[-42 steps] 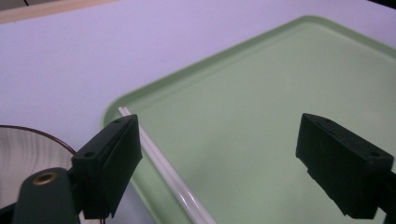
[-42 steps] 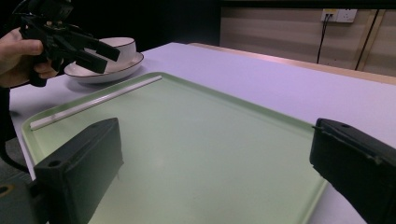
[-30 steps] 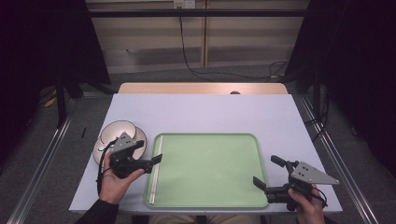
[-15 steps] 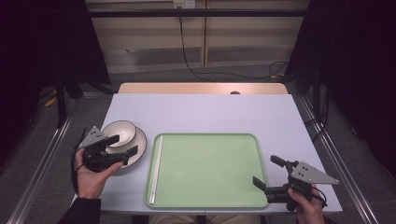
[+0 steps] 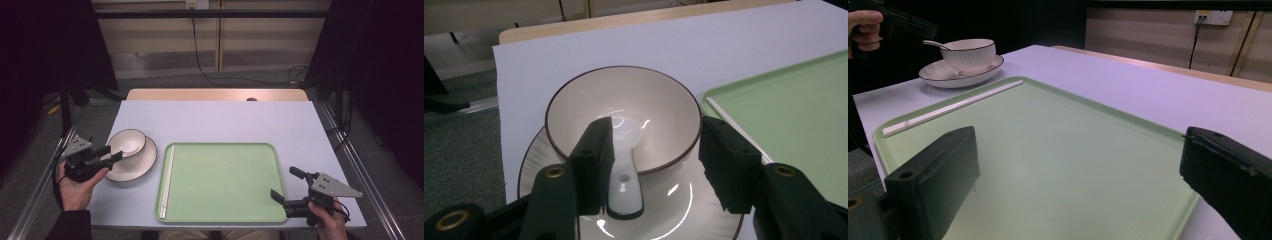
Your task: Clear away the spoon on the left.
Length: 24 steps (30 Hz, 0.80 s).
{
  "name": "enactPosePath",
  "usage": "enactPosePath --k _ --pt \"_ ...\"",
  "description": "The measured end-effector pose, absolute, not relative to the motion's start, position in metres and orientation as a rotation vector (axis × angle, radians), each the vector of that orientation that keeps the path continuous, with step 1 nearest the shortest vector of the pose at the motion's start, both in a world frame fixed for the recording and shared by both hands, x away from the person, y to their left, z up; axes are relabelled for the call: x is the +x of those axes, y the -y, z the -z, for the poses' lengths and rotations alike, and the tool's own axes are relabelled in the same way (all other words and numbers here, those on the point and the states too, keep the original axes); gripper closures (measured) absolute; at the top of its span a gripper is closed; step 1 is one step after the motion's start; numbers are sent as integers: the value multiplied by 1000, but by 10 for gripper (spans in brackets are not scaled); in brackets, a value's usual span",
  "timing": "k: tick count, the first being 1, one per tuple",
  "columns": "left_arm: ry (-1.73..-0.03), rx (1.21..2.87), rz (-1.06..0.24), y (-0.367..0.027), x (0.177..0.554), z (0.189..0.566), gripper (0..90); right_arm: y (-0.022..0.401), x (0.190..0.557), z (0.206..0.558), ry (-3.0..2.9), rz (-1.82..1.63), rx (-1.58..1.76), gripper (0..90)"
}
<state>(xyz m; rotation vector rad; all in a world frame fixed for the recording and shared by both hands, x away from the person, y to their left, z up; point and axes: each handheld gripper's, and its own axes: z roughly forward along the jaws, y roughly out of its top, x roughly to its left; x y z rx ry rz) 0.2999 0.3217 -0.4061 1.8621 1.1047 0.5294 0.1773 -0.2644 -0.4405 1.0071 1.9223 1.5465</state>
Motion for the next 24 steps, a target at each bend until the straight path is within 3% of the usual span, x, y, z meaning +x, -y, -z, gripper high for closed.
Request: enactPosePath --k 14,24 --pt "-1119 1922 -520 -324 299 416 623 265 178 441 -1924 -1548 1003 22" --pt "-1051 1991 -528 -309 297 418 567 265 178 440 -1923 -1549 1004 22"
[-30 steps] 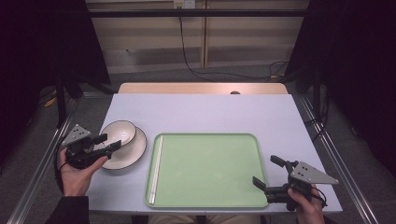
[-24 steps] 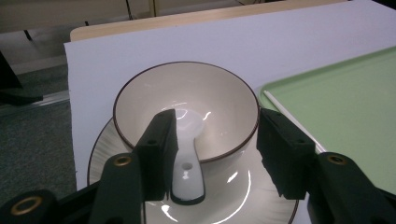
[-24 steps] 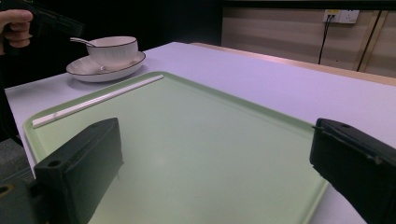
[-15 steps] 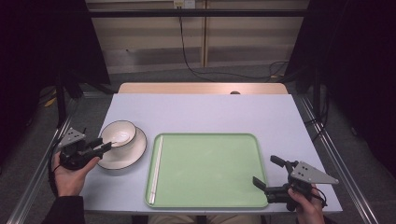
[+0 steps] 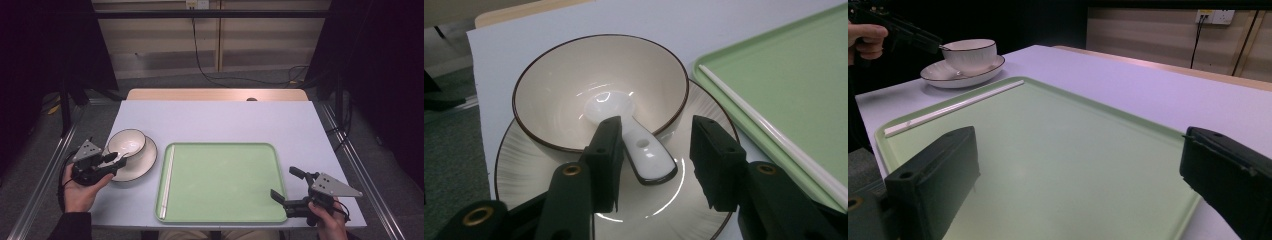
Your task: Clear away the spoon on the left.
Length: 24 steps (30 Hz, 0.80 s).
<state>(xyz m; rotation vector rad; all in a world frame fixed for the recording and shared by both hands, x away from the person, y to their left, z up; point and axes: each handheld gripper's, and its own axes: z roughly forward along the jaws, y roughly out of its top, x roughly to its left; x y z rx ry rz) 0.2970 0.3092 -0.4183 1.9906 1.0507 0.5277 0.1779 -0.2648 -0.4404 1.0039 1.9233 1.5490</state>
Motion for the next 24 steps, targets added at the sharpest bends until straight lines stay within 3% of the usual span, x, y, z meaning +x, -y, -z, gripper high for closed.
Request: enactPosePath --k 7,12,18,24 --pt "-1127 1908 -475 -312 296 419 519 265 178 440 -1924 -1552 1007 22" --pt "-1197 1887 -447 -318 294 419 535 265 178 441 -1928 -1548 1003 22" --pt "-1227 1836 -332 -322 299 423 608 265 178 441 -1927 -1549 1003 22" --pt "-1250 1823 -322 -324 301 423 675 265 178 441 -1927 -1548 1004 22"
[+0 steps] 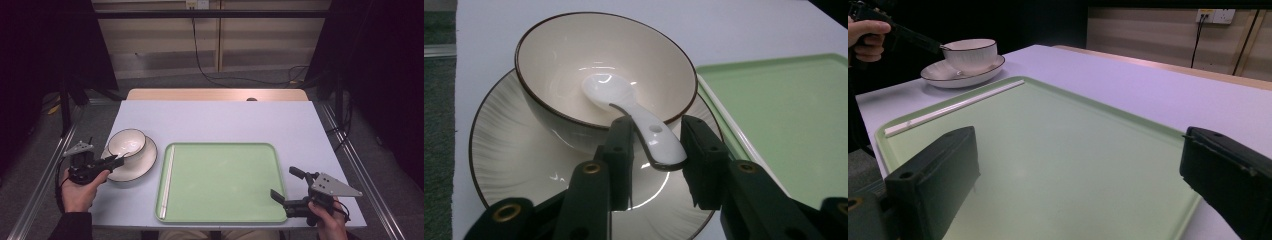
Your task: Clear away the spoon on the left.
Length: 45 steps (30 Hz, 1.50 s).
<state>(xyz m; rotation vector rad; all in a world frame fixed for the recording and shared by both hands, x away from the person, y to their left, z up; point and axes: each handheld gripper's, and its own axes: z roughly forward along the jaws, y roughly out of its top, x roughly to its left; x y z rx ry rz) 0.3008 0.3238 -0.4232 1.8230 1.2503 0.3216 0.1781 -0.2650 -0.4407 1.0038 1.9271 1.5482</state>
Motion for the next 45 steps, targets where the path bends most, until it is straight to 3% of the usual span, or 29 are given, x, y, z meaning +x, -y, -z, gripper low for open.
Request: enactPosePath --k 1,4,22,28,45 --pt "-1263 1815 -329 -324 300 423 728 265 178 441 -1928 -1546 1004 22" --pt "-1260 1822 -328 -326 300 423 770 265 178 441 -1928 -1546 1004 22" --pt "-1278 1801 -380 -325 309 417 786 265 179 441 -1930 -1548 1008 22" --pt "-1287 1810 -375 -325 308 419 746 265 179 441 -1931 -1548 1015 22" --pt "-1284 1821 -384 -321 309 419 848 265 179 441 -1932 -1548 1013 22"
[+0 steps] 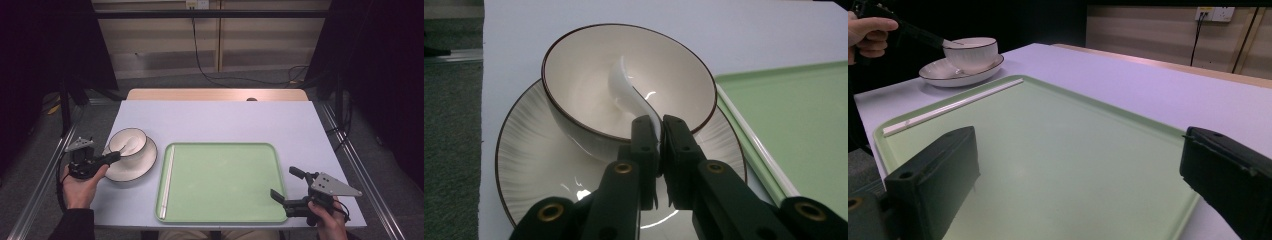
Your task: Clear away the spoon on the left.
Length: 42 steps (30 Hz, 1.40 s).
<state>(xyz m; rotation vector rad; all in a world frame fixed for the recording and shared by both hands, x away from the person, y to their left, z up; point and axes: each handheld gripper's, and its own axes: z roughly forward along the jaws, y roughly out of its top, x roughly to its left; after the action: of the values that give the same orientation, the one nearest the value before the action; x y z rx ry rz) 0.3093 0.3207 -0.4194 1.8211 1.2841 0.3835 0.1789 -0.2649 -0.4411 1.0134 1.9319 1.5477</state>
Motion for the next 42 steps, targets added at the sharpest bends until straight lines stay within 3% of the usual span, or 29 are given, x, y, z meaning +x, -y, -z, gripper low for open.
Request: enactPosePath --k 42 --pt "-1200 1741 -447 -312 294 393 854 265 178 441 -1932 -1545 1011 22"
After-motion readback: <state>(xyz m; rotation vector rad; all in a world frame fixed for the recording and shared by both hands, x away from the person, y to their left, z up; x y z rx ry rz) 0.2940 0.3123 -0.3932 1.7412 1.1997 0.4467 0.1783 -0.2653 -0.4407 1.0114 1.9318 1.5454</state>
